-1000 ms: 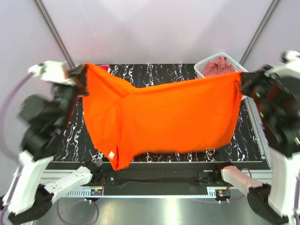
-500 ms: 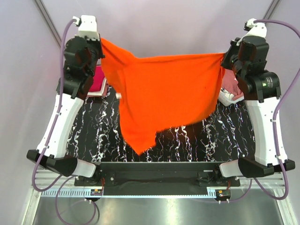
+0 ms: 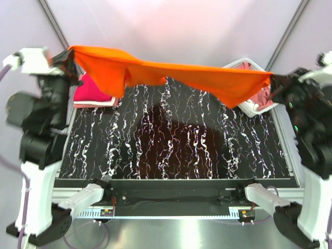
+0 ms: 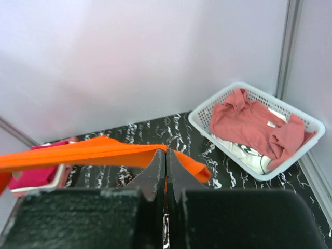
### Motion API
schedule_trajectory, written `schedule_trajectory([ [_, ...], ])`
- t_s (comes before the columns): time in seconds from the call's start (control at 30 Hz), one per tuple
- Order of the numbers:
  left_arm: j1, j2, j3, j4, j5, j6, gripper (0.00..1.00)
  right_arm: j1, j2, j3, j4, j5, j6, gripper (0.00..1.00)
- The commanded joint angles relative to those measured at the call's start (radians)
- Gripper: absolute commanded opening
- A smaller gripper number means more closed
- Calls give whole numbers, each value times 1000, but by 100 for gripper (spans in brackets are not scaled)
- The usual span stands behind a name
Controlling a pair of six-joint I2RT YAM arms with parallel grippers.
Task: Fold and stack the t-shirts
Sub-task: Flatten the tshirt out
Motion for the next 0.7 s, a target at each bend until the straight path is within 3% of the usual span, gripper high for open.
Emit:
schedule_trajectory([
  [0.0, 5, -113, -15, 67, 35, -98, 0, -4, -57, 22, -28, -22, -13, 0],
  [0.1, 5, -167, -24, 61, 72, -138, 0, -4, -69, 99, -81, -16, -6, 0],
  [0.3, 5, -146, 212, -100, 133, -115, 0, -4, -29, 327, -183, -64, 57, 0],
  [0.43, 3, -112, 307, -103, 151, -42, 0, -4, 30, 429, -183, -41, 50, 0],
  [0.57, 5, -42, 278, -136, 155, 43, 0, -4, 93, 377, -169, 57, 11, 0],
  [0.67, 5, -25, 116, -114, 205, 80, 0, -4, 84, 181, -102, 39, 1, 0],
])
